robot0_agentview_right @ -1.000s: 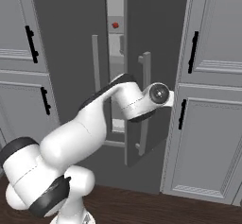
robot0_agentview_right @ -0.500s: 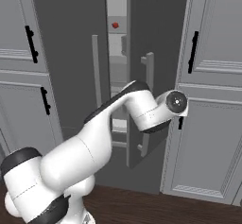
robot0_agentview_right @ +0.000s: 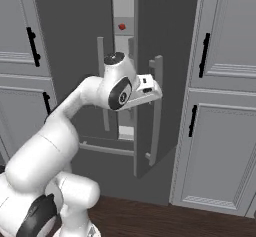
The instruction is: Take the strawberry from the fridge and place it on top of the pancake, located on the dining counter.
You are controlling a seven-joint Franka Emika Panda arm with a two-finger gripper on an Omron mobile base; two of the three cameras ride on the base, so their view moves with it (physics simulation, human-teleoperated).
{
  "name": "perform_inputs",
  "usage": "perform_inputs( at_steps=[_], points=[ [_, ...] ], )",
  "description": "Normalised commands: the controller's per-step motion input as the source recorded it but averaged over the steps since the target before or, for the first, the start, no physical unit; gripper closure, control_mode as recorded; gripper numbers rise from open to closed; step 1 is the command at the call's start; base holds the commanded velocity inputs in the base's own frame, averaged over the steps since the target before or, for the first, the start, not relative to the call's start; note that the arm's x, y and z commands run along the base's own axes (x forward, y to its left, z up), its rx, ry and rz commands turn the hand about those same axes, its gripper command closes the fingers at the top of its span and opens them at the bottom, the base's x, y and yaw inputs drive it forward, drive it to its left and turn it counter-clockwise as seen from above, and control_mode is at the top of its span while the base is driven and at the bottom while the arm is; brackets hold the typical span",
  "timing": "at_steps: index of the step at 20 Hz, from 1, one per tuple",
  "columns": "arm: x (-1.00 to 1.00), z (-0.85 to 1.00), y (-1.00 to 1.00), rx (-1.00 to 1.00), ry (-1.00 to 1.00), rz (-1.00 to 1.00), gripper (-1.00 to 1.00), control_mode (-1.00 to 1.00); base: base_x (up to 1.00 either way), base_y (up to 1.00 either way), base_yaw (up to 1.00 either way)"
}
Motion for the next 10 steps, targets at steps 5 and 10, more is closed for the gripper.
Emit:
perform_inputs(
  at_steps=[5,10],
  points=[
    [0.39,0.05,1.0,-0.53,0.35,-0.02,-1.0,-1.0,0.0,0.0,0.0],
    [0.29,0.07,0.9,-0.41,0.32,-0.03,-1.0,-1.0,0.0,0.0,0.0]
  ],
)
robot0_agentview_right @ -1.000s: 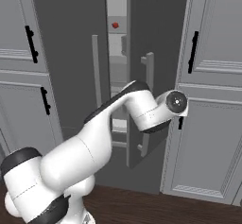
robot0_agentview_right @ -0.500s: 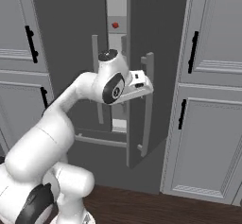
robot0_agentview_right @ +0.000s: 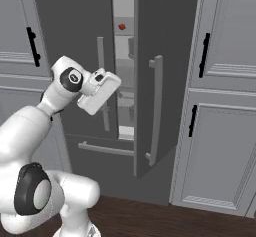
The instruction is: Take the strawberry from the fridge and place it on top of the pancake, located on the dining counter.
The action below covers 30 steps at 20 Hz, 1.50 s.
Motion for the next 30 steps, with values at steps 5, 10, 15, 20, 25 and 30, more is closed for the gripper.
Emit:
perform_inputs(
  at_steps=[5,10,15,20,25,30],
  points=[
    [0.55,0.01,-0.03,-0.22,0.39,0.05,-1.0,-1.0,0.0,0.0,0.0],
    [0.07,-0.01,-0.84,0.0,0.32,0.14,-1.0,-1.0,0.0,0.0,0.0],
    [0.24,-0.14,-0.37,-0.09,0.36,0.17,-1.0,-1.0,0.0,0.0,0.0],
    [0.14,-0.15,-0.25,-0.1,0.32,0.2,-1.0,-1.0,0.0,0.0,0.0],
    [-0.15,-0.03,-0.13,-0.03,0.13,0.2,-1.0,-1.0,0.0,0.0,0.0],
    [-0.31,0.0,0.03,-0.03,0.0,0.12,-1.0,-1.0,0.0,0.0,0.0]
  ],
)
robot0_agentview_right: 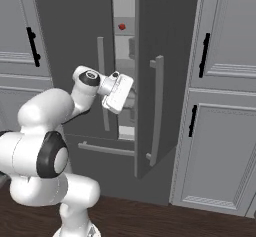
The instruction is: Take the strawberry from the fridge and place it on top of the pancake, located on the dining counter.
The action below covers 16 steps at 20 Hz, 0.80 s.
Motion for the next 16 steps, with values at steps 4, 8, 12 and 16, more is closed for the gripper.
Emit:
perform_inputs(
  at_steps=[4,8,12,16],
  points=[
    [-0.25,0.04,0.15,-0.01,-0.03,0.13,-1.0,-1.0,0.0,0.0,0.0],
    [-0.05,0.23,0.34,-0.01,-0.04,0.1,-1.0,-1.0,0.0,0.0,0.0],
    [0.16,0.28,0.17,0.0,0.0,0.07,-1.0,-1.0,0.0,0.0,0.0],
    [0.59,0.04,0.0,0.0,0.06,0.11,-1.0,-1.0,0.0,0.0,0.0]
  ],
)
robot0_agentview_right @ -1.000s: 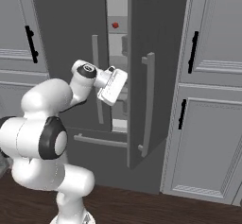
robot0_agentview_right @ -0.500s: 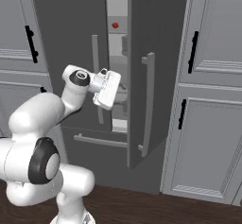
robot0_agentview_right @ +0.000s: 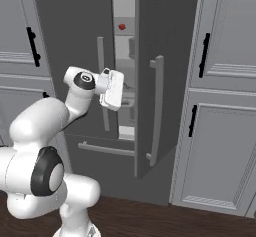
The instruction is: Take the strawberry from the fridge and place it on top of the pancake, located on the dining counter.
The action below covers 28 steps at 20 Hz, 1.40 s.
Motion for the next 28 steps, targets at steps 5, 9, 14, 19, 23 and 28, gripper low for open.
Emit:
perform_inputs(
  at_steps=[5,9,14,19,23,28],
  points=[
    [0.44,-0.03,-0.03,0.0,0.09,0.04,-1.0,-1.0,0.0,0.0,0.0],
    [0.08,-0.14,-0.34,-0.02,0.11,0.0,-1.0,-1.0,0.0,0.0,0.0],
    [0.0,-0.06,-0.46,-0.02,0.07,0.0,-1.0,-1.0,0.0,0.0,0.0],
    [-0.09,0.0,-0.53,-0.03,0.01,0.0,-1.0,-1.0,0.0,0.0,0.0],
    [-0.13,0.0,-0.64,-0.03,0.0,0.0,-1.0,-1.0,0.0,0.0,0.0],
    [-0.11,0.0,-0.79,0.0,0.0,0.0,-1.0,-1.0,0.0,0.0,0.0]
  ],
)
